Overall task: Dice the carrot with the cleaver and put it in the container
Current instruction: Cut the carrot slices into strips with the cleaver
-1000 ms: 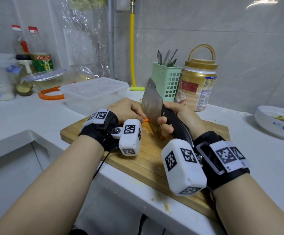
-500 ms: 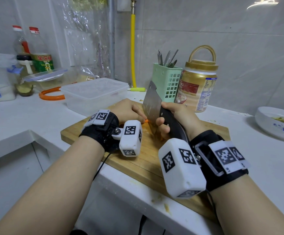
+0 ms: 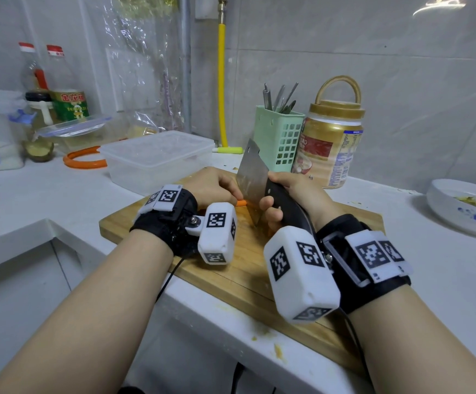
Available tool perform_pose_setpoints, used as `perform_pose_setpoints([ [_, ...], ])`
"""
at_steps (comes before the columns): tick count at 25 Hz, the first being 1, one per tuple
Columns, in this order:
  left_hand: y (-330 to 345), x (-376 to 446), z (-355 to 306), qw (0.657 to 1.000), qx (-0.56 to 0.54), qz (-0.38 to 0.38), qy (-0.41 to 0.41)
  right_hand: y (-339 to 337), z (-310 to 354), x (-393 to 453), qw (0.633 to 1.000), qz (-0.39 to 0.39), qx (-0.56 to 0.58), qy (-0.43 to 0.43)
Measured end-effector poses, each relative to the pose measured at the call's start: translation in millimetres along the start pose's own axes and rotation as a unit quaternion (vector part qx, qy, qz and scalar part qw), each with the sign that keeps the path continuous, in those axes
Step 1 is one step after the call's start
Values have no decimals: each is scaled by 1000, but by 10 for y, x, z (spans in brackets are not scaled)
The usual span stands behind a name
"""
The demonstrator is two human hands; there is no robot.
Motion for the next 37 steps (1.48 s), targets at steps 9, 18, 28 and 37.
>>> perform_pose_setpoints([
  [9, 12, -43, -84, 999, -1, 15, 31, -93, 1, -56, 1000, 15, 10, -4],
  [18, 17, -22, -41, 999, -19, 12, 25, -87, 0, -49, 999, 18, 35, -32],
  [28, 11, 22, 13, 999, -1, 11, 33, -27, -31, -66, 999, 40, 31, -18],
  [37, 10, 17, 15, 999, -13, 15, 28, -5, -35, -78, 999, 26, 27, -28],
])
Point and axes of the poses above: each hand's wrist, its own x-axis towards the middle knuckle, its own y-axis out of the palm, z = x × y, the point moved 5 cm from there along x, towards the middle knuckle, and after that the axes turned 3 degrees about x, right-handed, at the moved point
